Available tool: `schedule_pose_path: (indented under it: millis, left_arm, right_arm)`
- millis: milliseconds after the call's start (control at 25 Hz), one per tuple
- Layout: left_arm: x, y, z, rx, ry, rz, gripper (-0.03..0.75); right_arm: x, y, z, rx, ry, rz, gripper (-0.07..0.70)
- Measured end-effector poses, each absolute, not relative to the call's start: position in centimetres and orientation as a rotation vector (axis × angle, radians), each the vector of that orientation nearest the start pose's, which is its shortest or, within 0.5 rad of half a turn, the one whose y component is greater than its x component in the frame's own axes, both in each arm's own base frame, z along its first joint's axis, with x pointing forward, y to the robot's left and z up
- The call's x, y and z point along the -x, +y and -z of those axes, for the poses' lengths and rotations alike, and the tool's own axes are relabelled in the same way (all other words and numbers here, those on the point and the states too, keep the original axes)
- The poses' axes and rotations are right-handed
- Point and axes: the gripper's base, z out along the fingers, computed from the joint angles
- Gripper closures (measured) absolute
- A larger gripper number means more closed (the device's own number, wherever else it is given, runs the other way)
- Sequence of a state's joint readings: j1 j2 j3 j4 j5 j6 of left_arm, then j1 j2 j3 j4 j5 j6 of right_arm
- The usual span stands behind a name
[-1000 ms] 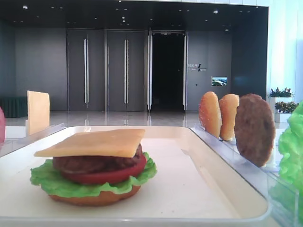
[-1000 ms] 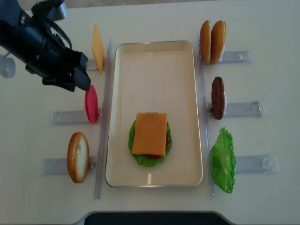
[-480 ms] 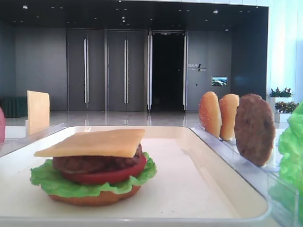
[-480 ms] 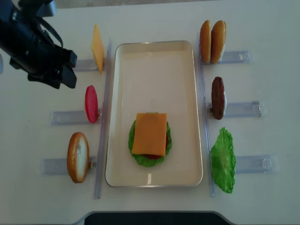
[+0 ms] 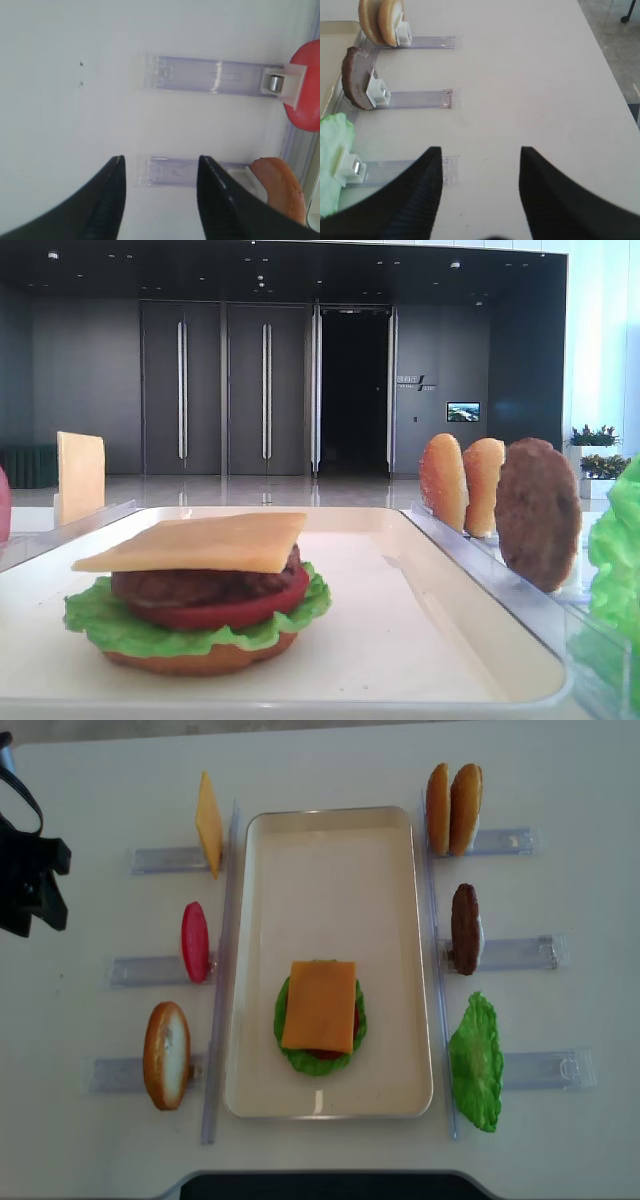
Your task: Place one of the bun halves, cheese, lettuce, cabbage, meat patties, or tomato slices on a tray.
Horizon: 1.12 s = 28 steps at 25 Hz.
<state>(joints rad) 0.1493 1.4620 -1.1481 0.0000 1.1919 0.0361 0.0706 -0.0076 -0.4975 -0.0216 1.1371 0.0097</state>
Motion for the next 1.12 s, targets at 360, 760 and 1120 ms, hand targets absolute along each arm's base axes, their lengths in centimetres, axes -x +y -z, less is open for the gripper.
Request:
schedule_pose_path:
  millis: [360, 760, 1120]
  left_arm:
    - [-25.0, 3.8, -29.1, 0.160, 2.973, -0.023, 0.417]
    - [-16.1, 1.9, -30.4, 0.125, 2.775, 0.026, 0.421]
    - [-7.6, 0.6, -29.2, 0.076, 2.507, -0.020, 0.428]
  right_arm:
    - [0.9, -0.2, -27.0, 0.062, 2.115, -0.022, 0.264]
    - [0.9, -0.2, -27.0, 0.062, 2.115, -0.022, 0.264]
    - [0.9, -0.2, -27.0, 0.062, 2.115, -0.022, 0.264]
